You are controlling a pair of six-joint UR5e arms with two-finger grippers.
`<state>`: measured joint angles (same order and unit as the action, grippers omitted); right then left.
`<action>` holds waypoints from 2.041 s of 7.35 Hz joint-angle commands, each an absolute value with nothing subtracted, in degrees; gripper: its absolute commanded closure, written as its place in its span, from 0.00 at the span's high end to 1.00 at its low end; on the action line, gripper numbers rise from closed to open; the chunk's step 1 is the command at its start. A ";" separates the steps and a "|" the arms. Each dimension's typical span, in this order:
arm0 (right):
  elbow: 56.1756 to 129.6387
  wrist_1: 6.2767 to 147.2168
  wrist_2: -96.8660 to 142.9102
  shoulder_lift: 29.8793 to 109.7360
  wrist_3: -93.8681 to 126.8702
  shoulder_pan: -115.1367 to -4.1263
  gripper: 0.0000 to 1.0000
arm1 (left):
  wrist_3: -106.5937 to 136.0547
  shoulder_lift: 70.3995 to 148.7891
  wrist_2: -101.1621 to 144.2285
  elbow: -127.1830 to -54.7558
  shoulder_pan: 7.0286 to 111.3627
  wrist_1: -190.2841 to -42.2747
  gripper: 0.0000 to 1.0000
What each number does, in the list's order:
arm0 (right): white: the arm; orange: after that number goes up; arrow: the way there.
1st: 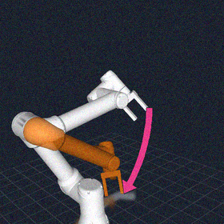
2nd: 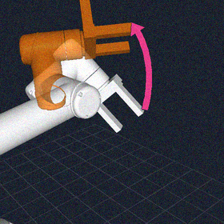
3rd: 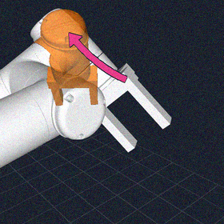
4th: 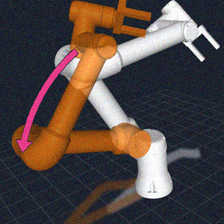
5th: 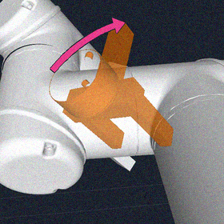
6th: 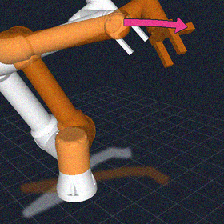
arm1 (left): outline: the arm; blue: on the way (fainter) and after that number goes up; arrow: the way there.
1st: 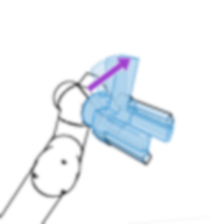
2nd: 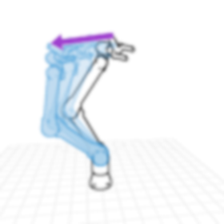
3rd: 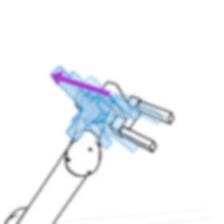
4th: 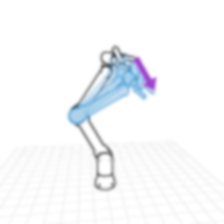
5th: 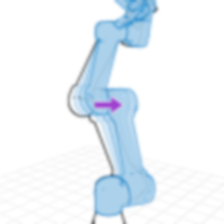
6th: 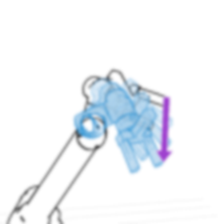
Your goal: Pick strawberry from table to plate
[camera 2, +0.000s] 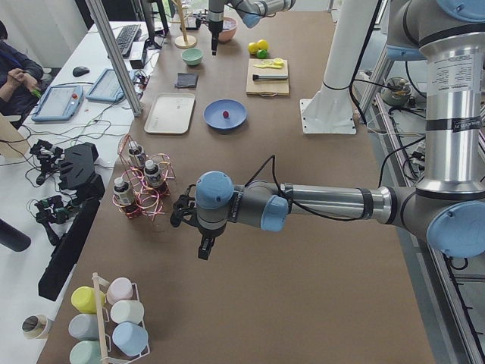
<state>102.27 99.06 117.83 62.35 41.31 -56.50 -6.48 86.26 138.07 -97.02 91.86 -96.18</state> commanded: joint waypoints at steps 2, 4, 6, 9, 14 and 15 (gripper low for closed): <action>104.33 100.90 124.62 76.08 15.72 -71.94 1.00 | -10.37 86.67 134.91 -97.56 94.57 -91.67 0.98; 104.06 100.29 124.46 83.02 12.31 -78.10 1.00 | -10.28 84.29 135.35 -96.59 94.48 -91.32 0.98; 100.92 99.76 124.28 87.26 9.25 -84.09 1.00 | -10.28 84.11 135.61 -96.77 94.57 -92.19 0.98; 96.95 99.67 124.37 89.29 6.42 -86.66 1.00 | -10.11 82.19 135.53 -96.24 94.57 -92.11 0.98; 97.21 99.67 124.45 89.47 6.42 -86.75 1.00 | -9.84 81.74 135.18 -96.24 94.57 -91.85 0.98; 97.03 99.67 124.45 89.39 6.50 -86.75 1.00 | -9.93 81.74 135.09 -96.15 94.57 -91.85 0.98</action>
